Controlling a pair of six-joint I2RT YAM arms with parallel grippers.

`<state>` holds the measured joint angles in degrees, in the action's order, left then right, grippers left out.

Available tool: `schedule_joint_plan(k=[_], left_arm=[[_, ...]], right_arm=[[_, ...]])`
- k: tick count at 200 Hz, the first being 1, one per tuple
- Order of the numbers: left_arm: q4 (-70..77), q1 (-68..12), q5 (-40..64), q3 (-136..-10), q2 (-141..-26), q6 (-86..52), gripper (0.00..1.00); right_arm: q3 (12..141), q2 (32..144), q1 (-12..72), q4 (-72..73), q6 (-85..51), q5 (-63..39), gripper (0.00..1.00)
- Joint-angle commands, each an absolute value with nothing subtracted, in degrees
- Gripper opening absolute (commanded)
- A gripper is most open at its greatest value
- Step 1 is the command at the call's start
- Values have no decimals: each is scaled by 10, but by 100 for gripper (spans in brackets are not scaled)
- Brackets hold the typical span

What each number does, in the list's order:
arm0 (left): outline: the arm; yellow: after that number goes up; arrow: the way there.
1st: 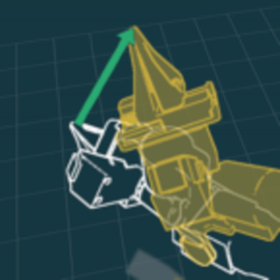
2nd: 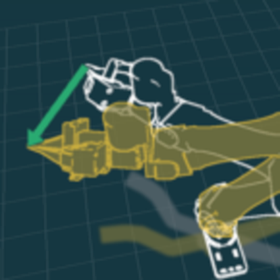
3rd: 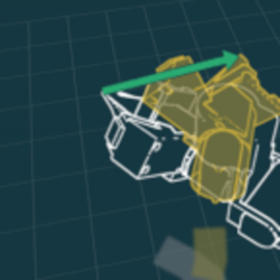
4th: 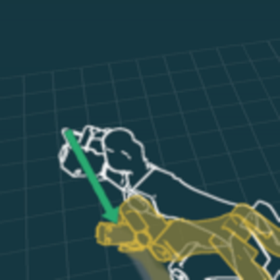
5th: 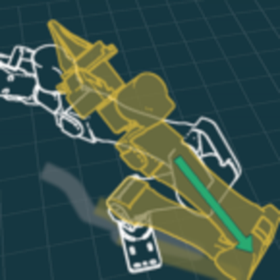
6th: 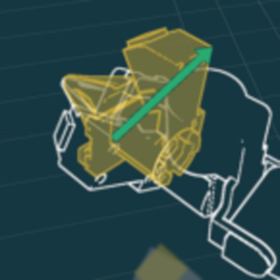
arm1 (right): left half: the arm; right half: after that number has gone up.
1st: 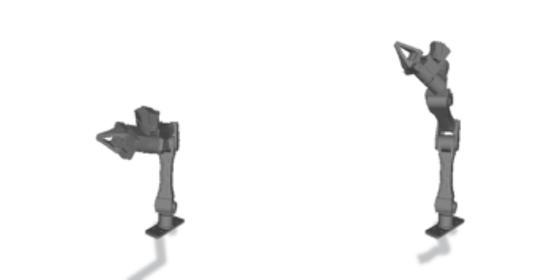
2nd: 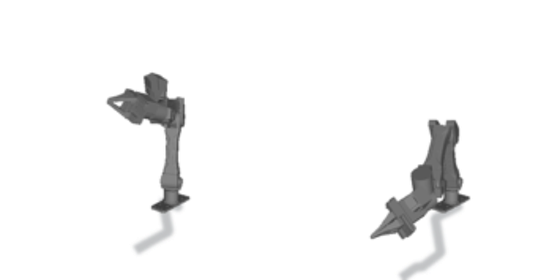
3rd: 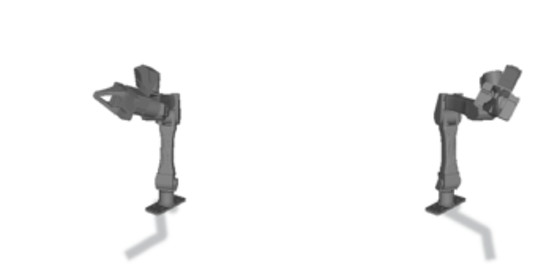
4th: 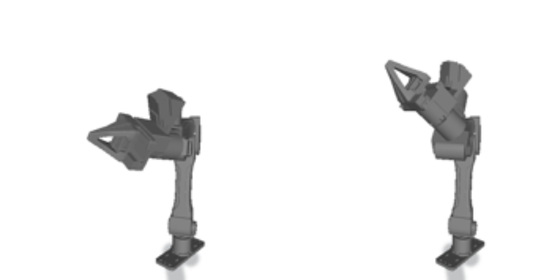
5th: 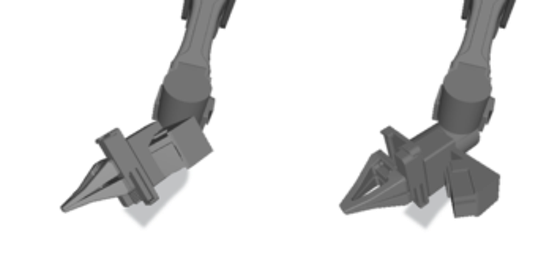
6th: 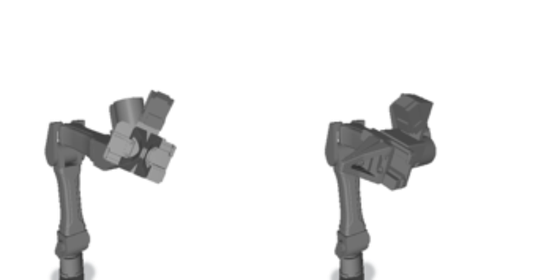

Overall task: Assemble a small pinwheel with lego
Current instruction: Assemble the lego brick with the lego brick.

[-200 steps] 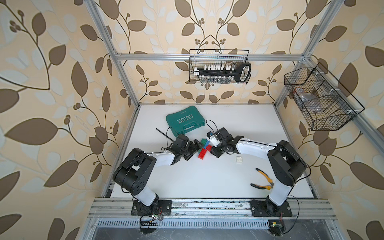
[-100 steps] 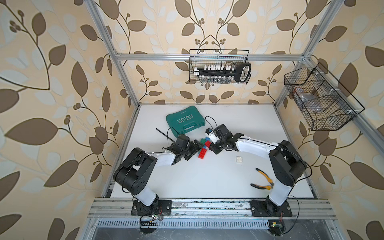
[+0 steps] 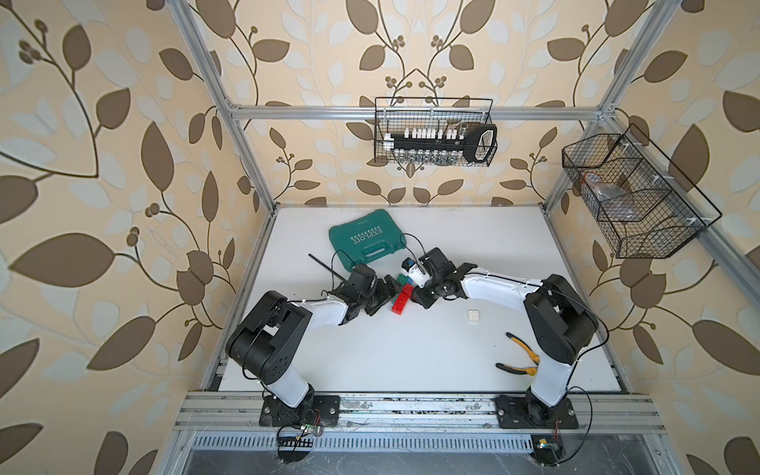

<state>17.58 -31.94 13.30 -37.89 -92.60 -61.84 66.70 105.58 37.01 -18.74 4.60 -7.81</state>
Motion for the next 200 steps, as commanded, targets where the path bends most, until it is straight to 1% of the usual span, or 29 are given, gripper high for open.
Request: schedule_joint_plan(k=[1, 39, 62, 82, 122, 132, 140, 160, 171, 181, 200], left_arm=[[124, -324, 104, -390, -946, -590, 92], [83, -328, 84, -404, -958, -557, 89], [55, -329, 65, -404, -952, -542, 88], [44, -331, 59, -403, -953, -532, 84], [40, -332, 62, -399, -978, -532, 82], [39, -333, 66, -403, -988, -532, 80], [35, -334, 65, -408, -997, -532, 75], [30, -336, 58, -413, -1011, -532, 69], [30, -337, 51, -413, -1013, -532, 69], [31, -337, 52, -414, -1014, -532, 73], [6, -344, 41, -427, -1019, -513, 73]], right_arm=[[685, 1071, 374, -212, 59, -88, 16], [695, 1080, 383, -232, 80, -81, 16], [706, 1097, 381, -243, 75, -77, 16], [714, 1105, 380, -248, 62, -71, 15], [724, 1110, 380, -261, 44, -71, 14], [724, 1110, 381, -263, 42, -75, 14], [723, 1109, 381, -264, 40, -75, 14], [718, 1107, 381, -263, 32, -81, 14], [713, 1107, 381, -261, 29, -85, 14], [708, 1106, 382, -255, 28, -88, 14], [707, 1107, 385, -255, 25, -88, 14]])
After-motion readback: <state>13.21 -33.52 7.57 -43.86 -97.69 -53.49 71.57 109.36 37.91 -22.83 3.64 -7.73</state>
